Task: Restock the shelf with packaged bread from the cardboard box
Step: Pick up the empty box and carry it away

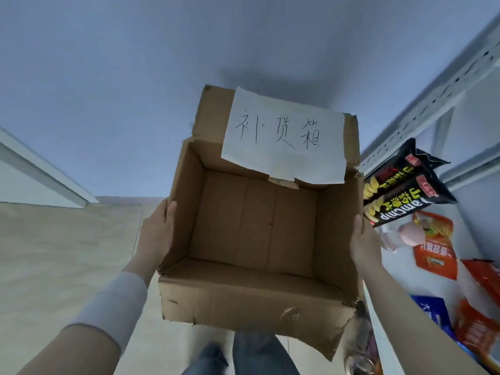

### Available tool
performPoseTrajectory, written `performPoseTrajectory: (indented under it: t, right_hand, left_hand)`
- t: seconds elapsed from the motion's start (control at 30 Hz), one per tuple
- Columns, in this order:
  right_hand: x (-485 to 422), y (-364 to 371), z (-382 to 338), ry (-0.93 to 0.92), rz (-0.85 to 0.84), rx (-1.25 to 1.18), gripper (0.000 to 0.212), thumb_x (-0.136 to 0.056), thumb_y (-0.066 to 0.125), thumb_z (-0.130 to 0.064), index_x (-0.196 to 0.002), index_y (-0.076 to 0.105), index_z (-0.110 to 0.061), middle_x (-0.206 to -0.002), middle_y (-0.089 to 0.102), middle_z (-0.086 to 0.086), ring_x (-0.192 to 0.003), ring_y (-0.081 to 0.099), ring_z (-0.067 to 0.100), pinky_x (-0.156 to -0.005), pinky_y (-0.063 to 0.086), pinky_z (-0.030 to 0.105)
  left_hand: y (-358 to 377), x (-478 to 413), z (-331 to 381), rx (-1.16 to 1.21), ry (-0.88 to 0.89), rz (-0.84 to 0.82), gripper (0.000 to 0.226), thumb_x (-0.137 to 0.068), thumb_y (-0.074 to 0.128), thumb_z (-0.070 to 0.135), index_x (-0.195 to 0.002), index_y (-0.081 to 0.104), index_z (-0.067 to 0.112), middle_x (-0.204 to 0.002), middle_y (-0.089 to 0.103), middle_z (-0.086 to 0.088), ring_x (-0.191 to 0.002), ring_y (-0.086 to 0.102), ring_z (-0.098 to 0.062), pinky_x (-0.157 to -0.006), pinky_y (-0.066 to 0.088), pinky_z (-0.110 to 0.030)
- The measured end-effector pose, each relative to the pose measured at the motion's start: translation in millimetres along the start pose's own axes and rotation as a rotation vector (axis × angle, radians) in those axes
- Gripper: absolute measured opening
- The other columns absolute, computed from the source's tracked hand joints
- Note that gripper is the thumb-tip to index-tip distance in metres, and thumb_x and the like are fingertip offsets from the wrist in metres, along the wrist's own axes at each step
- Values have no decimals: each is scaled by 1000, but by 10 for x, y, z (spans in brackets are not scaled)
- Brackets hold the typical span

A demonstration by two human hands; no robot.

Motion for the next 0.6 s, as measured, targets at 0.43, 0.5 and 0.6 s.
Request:
performPoseTrajectory:
  t: [0.43, 0.5, 0.6]
  right_hand:
    - [-1277, 1228, 249, 79, -159, 135, 45, -100, 24, -33, -131, 43, -7, -127, 53, 18, -118, 48, 33, -91, 38, 39]
    - [-1307, 1305, 310, 85, -134, 137, 45, -100, 24, -33, -131, 44, -7, -126, 54, 17, -116, 49, 33, -91, 38, 38]
    - [-1340, 1429, 361, 119, -159, 124, 46, -100, 24, -34, -133, 43, -8, -131, 52, 16, -121, 47, 33, -99, 35, 40]
  left_hand:
    - [1184, -973, -632, -64, -227, -16, 34, -99, 33, 30, -118, 52, 8, -106, 63, -24, -97, 56, -41, -73, 34, -34]
    - [1258, -1037, -668, -66, -242, -19, 36, -99, 33, 30, -122, 51, 10, -109, 63, -22, -100, 56, -42, -75, 35, -36]
    - [1286, -1134, -708, -85, -260, -51, 37, -99, 33, 31, -125, 49, 12, -114, 62, -21, -104, 55, -42, -79, 37, -38]
Point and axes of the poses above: each hand's wrist, its own x-axis away from the middle knuckle, its own y-axis out of the palm, z = x × y, the point moved 4 cm from there along -x, towards the middle knuckle
